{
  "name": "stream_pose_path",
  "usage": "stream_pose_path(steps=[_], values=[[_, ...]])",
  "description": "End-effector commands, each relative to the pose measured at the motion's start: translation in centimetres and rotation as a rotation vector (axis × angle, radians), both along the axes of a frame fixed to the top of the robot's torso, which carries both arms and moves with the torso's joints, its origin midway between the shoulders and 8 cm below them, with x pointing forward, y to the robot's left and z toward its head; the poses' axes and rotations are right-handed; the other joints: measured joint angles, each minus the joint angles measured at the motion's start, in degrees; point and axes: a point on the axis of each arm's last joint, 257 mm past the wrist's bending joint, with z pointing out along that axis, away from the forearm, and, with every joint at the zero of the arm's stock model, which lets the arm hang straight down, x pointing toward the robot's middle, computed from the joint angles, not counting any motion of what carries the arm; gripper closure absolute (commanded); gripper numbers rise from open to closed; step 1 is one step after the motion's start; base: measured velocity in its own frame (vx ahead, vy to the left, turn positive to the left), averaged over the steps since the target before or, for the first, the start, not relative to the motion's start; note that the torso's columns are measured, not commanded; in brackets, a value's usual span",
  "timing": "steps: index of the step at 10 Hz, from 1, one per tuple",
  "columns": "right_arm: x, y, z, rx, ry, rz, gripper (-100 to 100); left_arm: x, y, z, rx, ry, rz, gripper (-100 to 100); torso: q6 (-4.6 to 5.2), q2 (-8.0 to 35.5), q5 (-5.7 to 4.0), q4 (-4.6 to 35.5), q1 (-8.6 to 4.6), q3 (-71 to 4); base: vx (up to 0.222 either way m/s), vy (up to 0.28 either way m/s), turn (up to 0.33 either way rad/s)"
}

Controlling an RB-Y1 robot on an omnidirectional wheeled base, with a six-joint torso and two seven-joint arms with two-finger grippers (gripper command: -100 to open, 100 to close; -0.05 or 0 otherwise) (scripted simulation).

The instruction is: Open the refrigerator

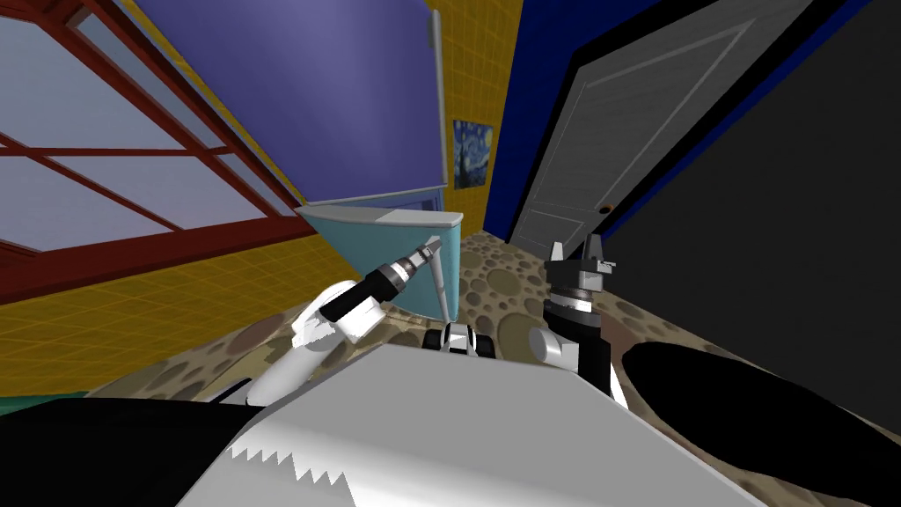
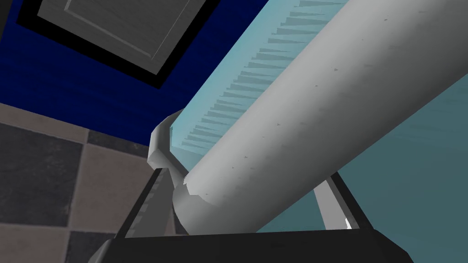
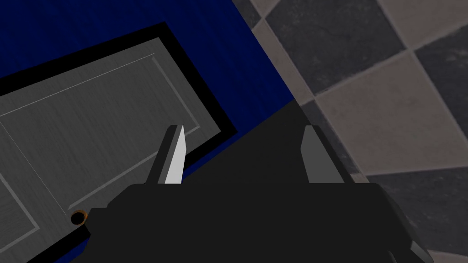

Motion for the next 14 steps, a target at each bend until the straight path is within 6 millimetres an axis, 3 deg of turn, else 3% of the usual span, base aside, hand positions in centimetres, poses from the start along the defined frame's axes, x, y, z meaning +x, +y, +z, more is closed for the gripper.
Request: stream_pose_path(steps=[1, 7, 8, 10, 14], values=[[0.0, 0.0, 0.0, 0.000, 0.000, 0.000, 0, -0.4, -1.0, -0.3, 0.001, 0.008, -0.035, 100, 0.00, -0.14, 0.03, -0.03, 0.03, -0.08, -0.166, 0.164, -0.080], [0.0, 0.0, 0.0, 0.000, 0.000, 0.000, 0, -1.7, -3.6, -0.5, -0.001, 0.014, -0.134, 100, 0.03, -0.08, 0.03, -0.05, 0.01, -0.04, -0.202, 0.175, -0.101], [0.0, 0.0, 0.0, 0.000, 0.000, 0.000, 0, -1.5, -3.6, 0.6, -0.001, 0.001, -0.139, -100, -0.08, -0.03, 0.01, -0.08, -0.12, 0.01, -0.097, 0.047, 0.029], [0.0, 0.0, 0.0, 0.000, 0.000, 0.000, 0, -1.1, -3.7, 1.6, 0.000, 0.001, -0.152, -100, 0.16, -0.53, -0.31, -0.07, -0.89, -0.35, 0.017, -0.045, 0.076], [0.0, 0.0, 0.0, 0.000, 0.000, 0.000, 0, -0.5, -3.9, 3.9, 0.005, 0.001, -0.179, -100, 0.19, 0.09, -0.19, 0.14, -0.44, 0.02, 0.005, -0.037, 0.060]])
